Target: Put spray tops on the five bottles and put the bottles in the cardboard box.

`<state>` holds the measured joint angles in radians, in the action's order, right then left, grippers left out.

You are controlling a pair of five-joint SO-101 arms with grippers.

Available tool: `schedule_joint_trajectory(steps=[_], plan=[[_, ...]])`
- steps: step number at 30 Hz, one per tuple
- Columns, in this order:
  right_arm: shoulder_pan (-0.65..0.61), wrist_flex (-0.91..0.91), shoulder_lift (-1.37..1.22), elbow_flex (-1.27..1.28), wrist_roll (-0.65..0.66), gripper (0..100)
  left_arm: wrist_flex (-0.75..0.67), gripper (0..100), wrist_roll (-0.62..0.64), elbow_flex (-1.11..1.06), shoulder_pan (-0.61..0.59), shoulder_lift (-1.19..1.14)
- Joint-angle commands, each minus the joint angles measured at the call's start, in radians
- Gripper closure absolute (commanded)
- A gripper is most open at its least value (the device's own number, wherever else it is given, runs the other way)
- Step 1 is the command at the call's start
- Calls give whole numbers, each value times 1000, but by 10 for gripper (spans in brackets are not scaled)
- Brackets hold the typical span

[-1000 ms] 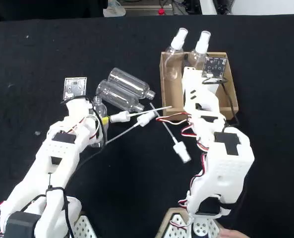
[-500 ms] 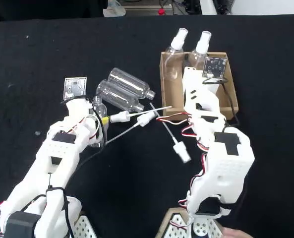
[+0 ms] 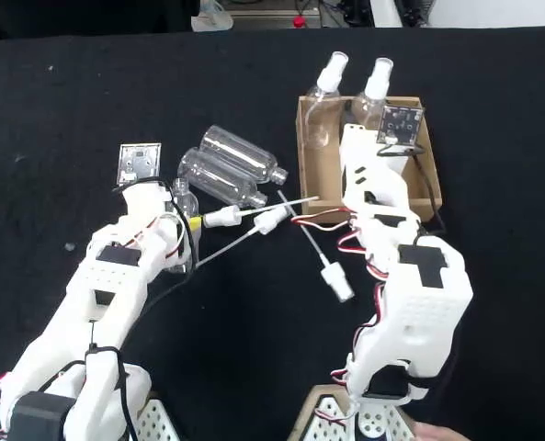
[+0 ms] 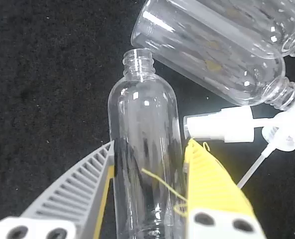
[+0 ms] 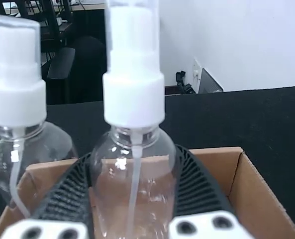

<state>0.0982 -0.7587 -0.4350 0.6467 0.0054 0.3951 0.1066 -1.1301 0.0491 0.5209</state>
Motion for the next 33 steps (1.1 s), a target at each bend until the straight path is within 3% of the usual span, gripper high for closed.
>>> schedule_joint_trajectory(steps=[1, 33], plan=[[18, -26, 1, -48, 0, 984, -9, 784, 8, 5, -13, 11], [-8, -25, 1, -38, 0, 982, -9, 784, 8, 5, -13, 11]])
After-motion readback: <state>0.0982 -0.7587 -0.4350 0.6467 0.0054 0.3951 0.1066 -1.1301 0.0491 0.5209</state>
